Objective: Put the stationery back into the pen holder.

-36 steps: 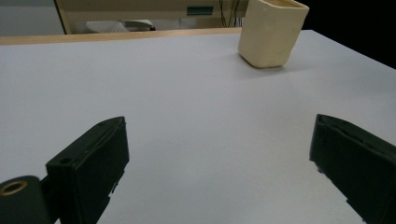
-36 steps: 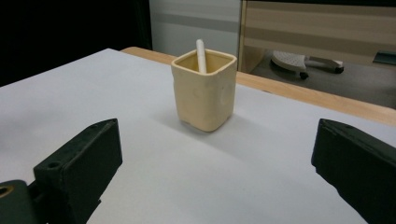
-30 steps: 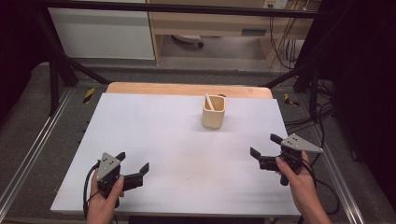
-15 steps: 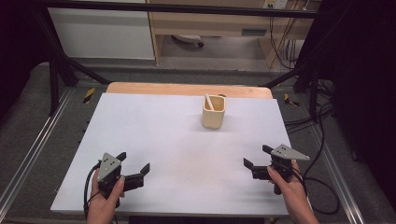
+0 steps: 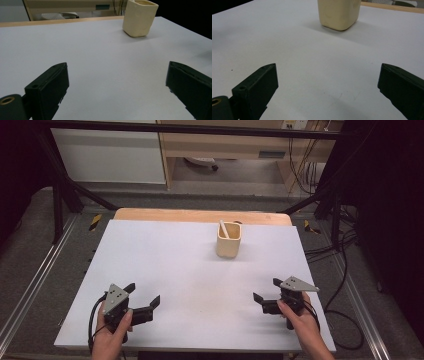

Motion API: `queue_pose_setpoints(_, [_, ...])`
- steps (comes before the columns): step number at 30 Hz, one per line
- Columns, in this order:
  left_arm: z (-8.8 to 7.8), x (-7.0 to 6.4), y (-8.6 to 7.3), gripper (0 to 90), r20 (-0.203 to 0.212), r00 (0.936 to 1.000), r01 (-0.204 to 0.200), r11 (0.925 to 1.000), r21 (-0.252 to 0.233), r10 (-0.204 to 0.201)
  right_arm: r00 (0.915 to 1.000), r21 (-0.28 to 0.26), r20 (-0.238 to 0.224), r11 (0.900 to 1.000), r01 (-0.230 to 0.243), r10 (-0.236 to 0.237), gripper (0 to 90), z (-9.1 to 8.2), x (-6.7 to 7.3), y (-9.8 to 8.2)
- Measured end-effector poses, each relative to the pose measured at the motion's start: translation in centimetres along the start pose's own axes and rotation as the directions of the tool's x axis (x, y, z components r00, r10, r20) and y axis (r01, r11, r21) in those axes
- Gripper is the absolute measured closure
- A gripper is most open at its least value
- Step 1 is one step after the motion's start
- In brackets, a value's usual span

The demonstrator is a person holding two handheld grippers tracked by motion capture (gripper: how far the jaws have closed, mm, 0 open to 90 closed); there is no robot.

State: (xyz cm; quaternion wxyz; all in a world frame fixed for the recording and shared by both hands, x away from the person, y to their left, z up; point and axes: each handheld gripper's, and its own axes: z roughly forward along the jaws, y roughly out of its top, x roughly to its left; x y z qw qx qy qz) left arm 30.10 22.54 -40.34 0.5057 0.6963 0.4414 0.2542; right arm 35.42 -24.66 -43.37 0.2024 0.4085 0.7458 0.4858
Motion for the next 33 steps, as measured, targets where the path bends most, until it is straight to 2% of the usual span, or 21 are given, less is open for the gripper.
queue_pose_setpoints(13, [0.2, -0.1, -0.1, 5.1, -0.004, 1.0000, -0.007, 0.9999, 0.008, 0.007, 1.0000, 0.006, 0.006, 1.000, 0.005, -0.005, 3.3, 2.2, 0.3, 0.1])
queue_pose_setpoints(24, [0.2, -0.2, -0.1, 5.1, 0.000, 1.0000, -0.009, 0.9999, 0.011, 0.009, 0.9996, -0.012, -0.002, 1.000, 0.028, -0.028, 3.6, 4.0, 1.4, 0.9])
queue_pose_setpoints(30, [0.2, -0.3, -0.1, 5.1, 0.003, 0.9999, -0.011, 0.9999, 0.011, 0.011, 0.9983, 0.002, -0.025, 0.999, 0.053, -0.053, 3.7, 4.1, 2.2, 0.7])
queue_pose_setpoints(33, [0.3, -0.3, 0.0, 5.1, 0.003, 0.9999, -0.011, 0.9999, 0.011, 0.011, 0.9986, 0.014, -0.010, 0.999, 0.052, -0.052, 3.7, 3.5, 2.2, 0.4])
